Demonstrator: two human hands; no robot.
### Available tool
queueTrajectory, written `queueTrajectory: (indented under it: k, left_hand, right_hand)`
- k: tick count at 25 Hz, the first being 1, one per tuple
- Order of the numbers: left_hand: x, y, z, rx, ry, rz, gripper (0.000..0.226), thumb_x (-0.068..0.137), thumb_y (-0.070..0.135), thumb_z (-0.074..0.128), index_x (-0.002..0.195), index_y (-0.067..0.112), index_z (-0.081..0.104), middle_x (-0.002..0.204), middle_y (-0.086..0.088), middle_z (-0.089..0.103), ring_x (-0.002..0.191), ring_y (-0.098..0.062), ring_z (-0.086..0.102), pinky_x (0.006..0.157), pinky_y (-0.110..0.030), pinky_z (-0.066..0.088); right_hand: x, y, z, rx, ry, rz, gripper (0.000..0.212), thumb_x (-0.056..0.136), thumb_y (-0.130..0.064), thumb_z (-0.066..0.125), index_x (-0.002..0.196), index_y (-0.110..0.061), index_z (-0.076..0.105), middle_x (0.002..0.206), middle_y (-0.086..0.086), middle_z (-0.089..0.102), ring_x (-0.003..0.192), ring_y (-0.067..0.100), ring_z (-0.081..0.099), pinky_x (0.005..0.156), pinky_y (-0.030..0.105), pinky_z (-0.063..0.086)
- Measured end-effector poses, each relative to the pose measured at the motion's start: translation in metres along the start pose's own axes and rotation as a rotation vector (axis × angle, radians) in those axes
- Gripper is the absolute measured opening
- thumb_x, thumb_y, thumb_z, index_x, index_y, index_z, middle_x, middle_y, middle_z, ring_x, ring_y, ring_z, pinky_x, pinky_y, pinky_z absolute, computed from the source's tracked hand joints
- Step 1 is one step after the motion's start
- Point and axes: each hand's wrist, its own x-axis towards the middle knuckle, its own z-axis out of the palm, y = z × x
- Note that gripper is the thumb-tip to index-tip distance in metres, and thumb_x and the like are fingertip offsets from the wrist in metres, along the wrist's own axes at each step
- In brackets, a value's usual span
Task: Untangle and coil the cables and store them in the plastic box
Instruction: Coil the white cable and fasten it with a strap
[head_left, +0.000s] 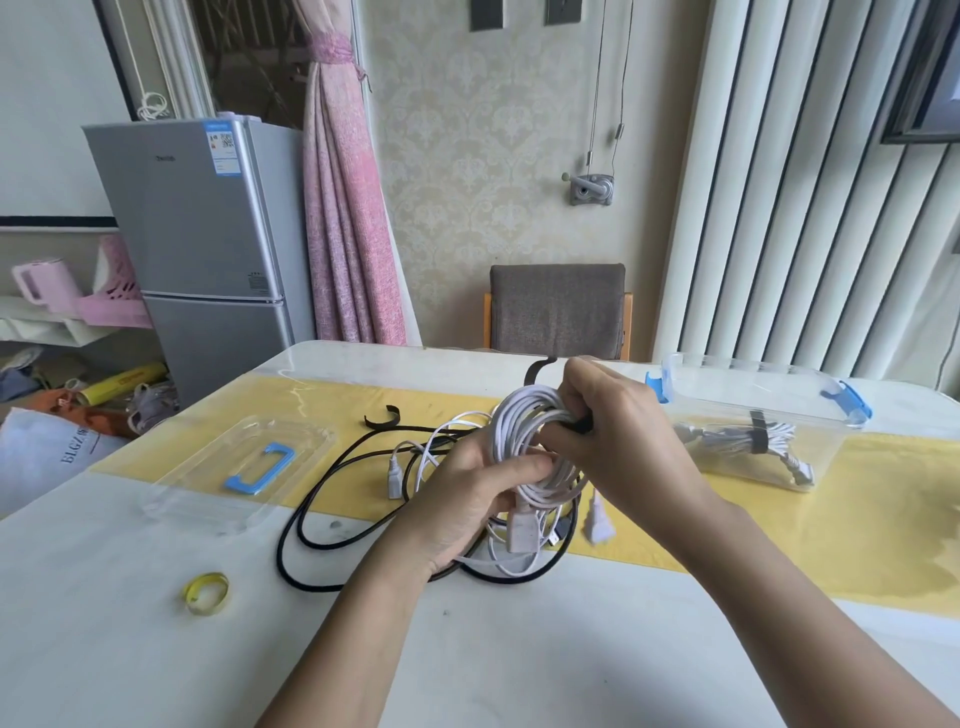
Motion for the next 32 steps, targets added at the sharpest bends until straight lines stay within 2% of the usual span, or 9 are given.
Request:
queueTrajectory:
  k: [2,7,10,14,19,22,25,27,32]
  left_hand:
    - [0.003,-0.002,0.001,0.058,0.071,0.083,0.024,0.075,0.011,0.062,0.096,0.02,0.07,0.092,-0.006,0.069,0.091,-0.021,0.064,0.089,-0.045,0.049]
    - [0.003,-0.001,0.009,0.173,0.152,0.115,0.028,0.08,0.005,0.055,0.087,0.028,0.071,0.082,0.006,0.069,0.083,-0.008,0.063,0.076,-0.023,0.048]
    - [0.006,-0.003,0.009,0.13,0.214,0.137,0.026,0.077,0.013,0.054,0.091,0.026,0.072,0.093,0.0,0.071,0.095,-0.015,0.063,0.089,-0.035,0.047]
    - [0.003,0.001,0.013,0.105,0.219,0.178,0.017,0.081,0.023,0.055,0.08,0.028,0.072,0.072,0.004,0.061,0.072,-0.009,0.054,0.072,-0.024,0.043]
    - [0.0,0.004,0.006,0.106,0.132,0.06,0.014,0.074,0.017,0.06,0.08,0.02,0.072,0.07,-0.003,0.06,0.068,-0.014,0.056,0.074,-0.031,0.042]
    - [0.004,0.001,0.011,0.048,0.285,0.021,0.011,0.067,0.02,0.057,0.071,0.018,0.067,0.064,-0.004,0.047,0.06,-0.013,0.045,0.071,-0.037,0.034]
    - [0.004,0.005,0.016,-0.027,0.414,0.072,0.008,0.069,0.024,0.06,0.065,0.021,0.067,0.067,-0.006,0.047,0.06,-0.012,0.042,0.068,-0.035,0.031]
    - [0.002,0.009,0.016,-0.089,0.44,0.103,0.024,0.08,0.014,0.057,0.058,0.019,0.066,0.058,0.001,0.05,0.054,-0.009,0.046,0.064,-0.031,0.035]
    - [0.006,0.008,0.017,-0.245,0.51,0.107,0.018,0.091,0.003,0.05,0.075,0.004,0.058,0.053,0.002,0.054,0.052,-0.01,0.054,0.06,-0.026,0.043]
  right_hand:
    - [-0.001,-0.001,0.001,0.01,-0.014,-0.03,0.051,0.064,0.0,0.063,0.063,-0.025,0.019,0.058,-0.009,0.027,0.057,0.012,0.028,0.049,0.019,0.027]
    - [0.001,-0.001,0.001,-0.009,-0.072,-0.025,0.051,0.065,-0.003,0.068,0.062,-0.024,0.021,0.057,-0.009,0.029,0.052,0.012,0.027,0.05,0.019,0.028]
    - [0.001,0.0,0.0,-0.001,-0.064,-0.015,0.05,0.065,-0.007,0.071,0.061,-0.024,0.024,0.057,-0.006,0.033,0.056,0.013,0.029,0.052,0.02,0.028]
    - [0.002,-0.003,-0.004,-0.046,-0.053,-0.02,0.05,0.064,-0.013,0.073,0.06,-0.025,0.024,0.056,-0.005,0.036,0.059,0.011,0.032,0.055,0.023,0.029]
    - [0.002,-0.001,-0.013,-0.065,-0.208,-0.034,0.049,0.071,-0.013,0.072,0.061,-0.026,0.025,0.053,-0.008,0.033,0.05,0.011,0.03,0.053,0.023,0.03]
    - [0.0,-0.003,-0.007,-0.068,-0.177,-0.045,0.044,0.072,-0.01,0.069,0.063,-0.023,0.029,0.055,-0.009,0.034,0.051,0.01,0.032,0.053,0.022,0.03]
    - [-0.003,-0.007,0.002,0.029,-0.075,0.052,0.037,0.078,-0.014,0.067,0.065,-0.019,0.032,0.054,-0.007,0.041,0.053,0.015,0.035,0.052,0.022,0.031]
    - [-0.004,-0.012,0.009,0.096,-0.047,0.12,0.041,0.081,-0.016,0.065,0.063,-0.022,0.03,0.051,-0.006,0.045,0.053,0.015,0.04,0.05,0.022,0.032]
    - [-0.003,-0.015,0.014,0.278,-0.138,0.347,0.036,0.088,-0.019,0.061,0.064,-0.018,0.035,0.048,-0.011,0.047,0.049,0.003,0.04,0.048,0.017,0.03]
